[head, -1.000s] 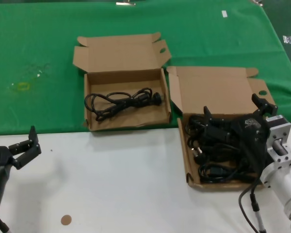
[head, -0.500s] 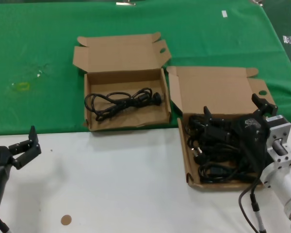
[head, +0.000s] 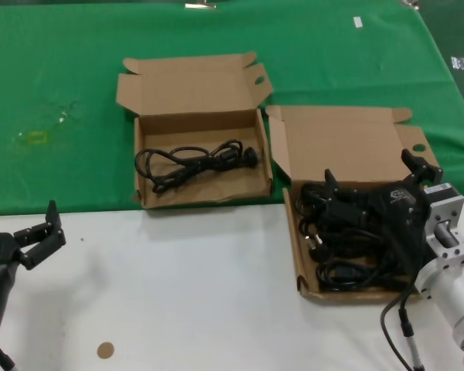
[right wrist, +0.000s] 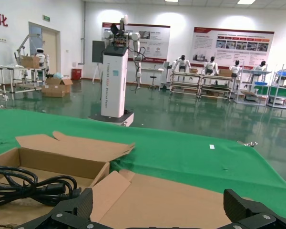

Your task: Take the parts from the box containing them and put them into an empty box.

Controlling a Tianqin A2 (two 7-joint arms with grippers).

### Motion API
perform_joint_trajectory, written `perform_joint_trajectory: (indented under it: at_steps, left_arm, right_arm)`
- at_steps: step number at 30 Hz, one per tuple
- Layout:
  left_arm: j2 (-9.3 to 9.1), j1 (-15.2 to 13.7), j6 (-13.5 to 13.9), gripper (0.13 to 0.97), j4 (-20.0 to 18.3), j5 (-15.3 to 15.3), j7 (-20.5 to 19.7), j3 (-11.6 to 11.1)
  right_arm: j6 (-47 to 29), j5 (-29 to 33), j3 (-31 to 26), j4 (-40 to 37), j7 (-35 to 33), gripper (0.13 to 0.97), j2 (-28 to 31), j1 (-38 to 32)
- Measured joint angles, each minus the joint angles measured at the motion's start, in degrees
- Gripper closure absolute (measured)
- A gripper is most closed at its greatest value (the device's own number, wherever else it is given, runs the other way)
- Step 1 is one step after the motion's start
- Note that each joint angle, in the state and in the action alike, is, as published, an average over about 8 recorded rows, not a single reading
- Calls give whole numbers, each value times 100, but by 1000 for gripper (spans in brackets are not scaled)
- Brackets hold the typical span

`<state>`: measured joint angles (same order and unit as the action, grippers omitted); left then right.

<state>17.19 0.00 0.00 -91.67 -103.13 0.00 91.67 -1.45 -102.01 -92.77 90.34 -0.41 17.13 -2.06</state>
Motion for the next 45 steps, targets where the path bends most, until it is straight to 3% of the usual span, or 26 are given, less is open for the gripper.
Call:
perform_joint_trajectory:
  at_steps: [45]
  left_arm:
    - [0, 0, 0, 132, 0, 0, 0, 0]
  right_arm:
    - [0, 0, 0, 0, 0, 129, 0, 0]
